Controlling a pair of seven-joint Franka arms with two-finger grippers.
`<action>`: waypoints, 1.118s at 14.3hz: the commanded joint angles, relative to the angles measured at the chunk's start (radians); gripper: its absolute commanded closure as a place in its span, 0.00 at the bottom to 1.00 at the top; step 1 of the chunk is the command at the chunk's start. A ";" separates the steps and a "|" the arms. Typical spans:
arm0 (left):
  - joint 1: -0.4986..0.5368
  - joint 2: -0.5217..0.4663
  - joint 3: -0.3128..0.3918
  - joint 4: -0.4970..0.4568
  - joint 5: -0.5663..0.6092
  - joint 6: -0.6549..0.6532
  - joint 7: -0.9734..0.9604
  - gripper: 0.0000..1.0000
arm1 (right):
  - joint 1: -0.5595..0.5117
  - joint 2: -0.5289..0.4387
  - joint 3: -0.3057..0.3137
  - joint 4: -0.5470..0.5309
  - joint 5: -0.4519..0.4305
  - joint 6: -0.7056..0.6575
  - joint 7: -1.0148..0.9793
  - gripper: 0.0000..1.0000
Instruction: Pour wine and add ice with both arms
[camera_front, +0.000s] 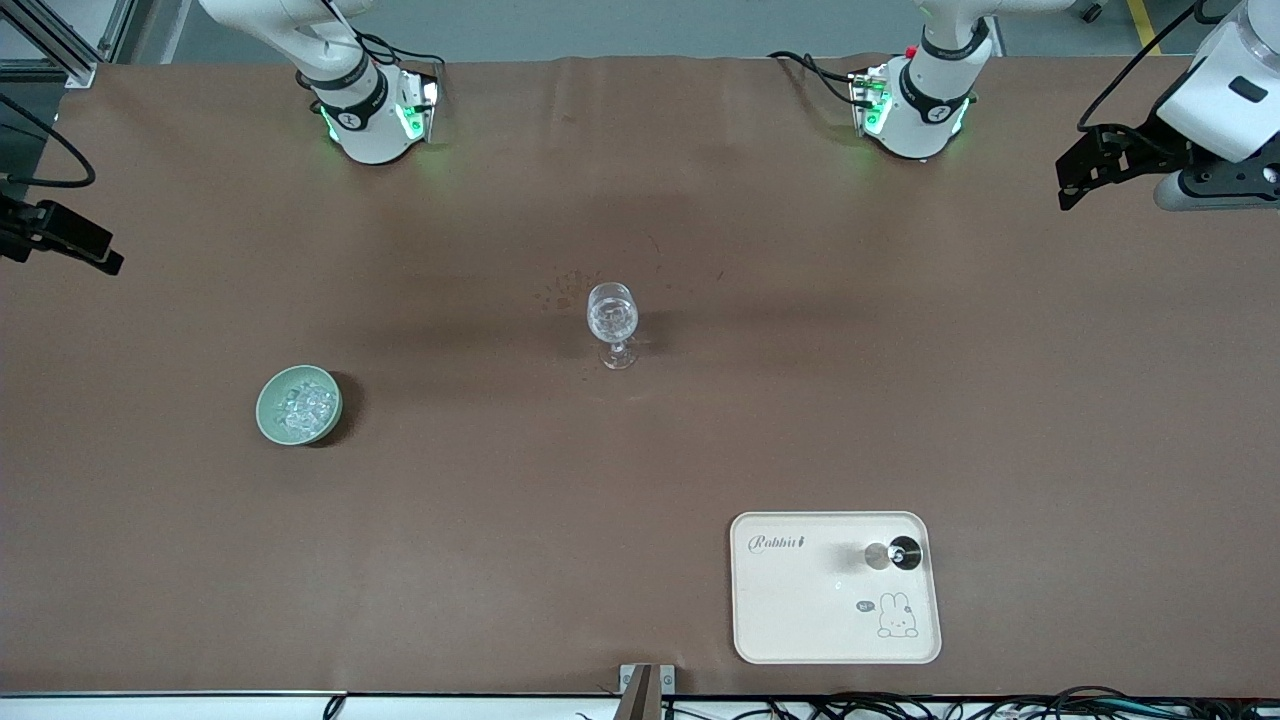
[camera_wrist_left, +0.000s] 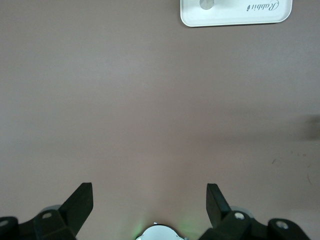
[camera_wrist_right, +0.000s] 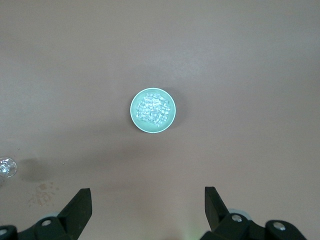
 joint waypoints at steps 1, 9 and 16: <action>0.006 -0.025 0.003 -0.035 -0.011 0.023 -0.009 0.00 | -0.005 -0.021 -0.002 -0.026 0.018 0.009 -0.020 0.00; 0.006 -0.009 0.011 -0.014 -0.031 0.049 0.003 0.00 | -0.004 -0.018 0.001 -0.024 0.025 0.026 -0.020 0.00; 0.005 0.008 0.009 0.013 -0.030 0.044 0.003 0.00 | -0.004 -0.018 0.001 -0.024 0.025 0.020 -0.020 0.00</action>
